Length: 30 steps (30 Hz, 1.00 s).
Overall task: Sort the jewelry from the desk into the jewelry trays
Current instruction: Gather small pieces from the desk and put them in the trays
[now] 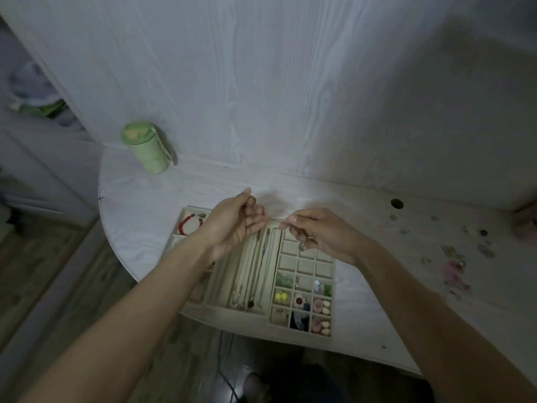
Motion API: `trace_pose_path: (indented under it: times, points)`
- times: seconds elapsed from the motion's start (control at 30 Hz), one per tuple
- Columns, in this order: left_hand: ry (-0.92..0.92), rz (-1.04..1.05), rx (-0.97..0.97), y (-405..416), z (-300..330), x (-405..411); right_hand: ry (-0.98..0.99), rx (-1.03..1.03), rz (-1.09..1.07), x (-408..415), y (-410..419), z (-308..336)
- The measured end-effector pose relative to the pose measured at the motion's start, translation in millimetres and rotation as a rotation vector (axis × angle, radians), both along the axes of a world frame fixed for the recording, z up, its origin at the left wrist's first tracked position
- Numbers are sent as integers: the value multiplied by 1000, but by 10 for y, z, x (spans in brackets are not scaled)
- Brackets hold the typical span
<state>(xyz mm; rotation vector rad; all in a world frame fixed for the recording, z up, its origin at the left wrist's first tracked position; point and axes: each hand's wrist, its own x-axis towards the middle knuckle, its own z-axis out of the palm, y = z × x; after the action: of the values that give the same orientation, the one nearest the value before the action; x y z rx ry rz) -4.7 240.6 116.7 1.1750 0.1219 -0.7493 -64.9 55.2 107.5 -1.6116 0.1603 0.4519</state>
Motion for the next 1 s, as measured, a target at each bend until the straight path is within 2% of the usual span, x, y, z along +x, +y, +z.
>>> trace_pose_path:
  times: [0.13, 0.27, 0.4, 0.53, 0.63, 0.73, 0.87, 1.0]
  points:
    - [28, 174, -129, 126, -8, 57, -7, -127, 98, 43, 91, -5]
    - [-19, 289, -118, 295, -19, 97, 48, -185, 81, 88, 110, -133]
    - [-112, 245, 46, 461, -105, 82, 59, -273, -10, 155, 126, -328]
    - [-131, 269, 67, 548, -173, 51, 102, -219, -134, 220, 221, -457]
    - [-170, 230, 113, 606, -206, 18, 99, -302, -49, 286, 364, -573]
    - [-226, 180, 171, 662, -243, -19, 105, -301, -40, 334, 589, -651]
    - [-283, 132, 228, 750, -287, -52, -58, -438, 85, 390, 928, -857]
    - [-292, 101, 281, 826, -331, -85, -114, -524, 259, 373, 1177, -1013]
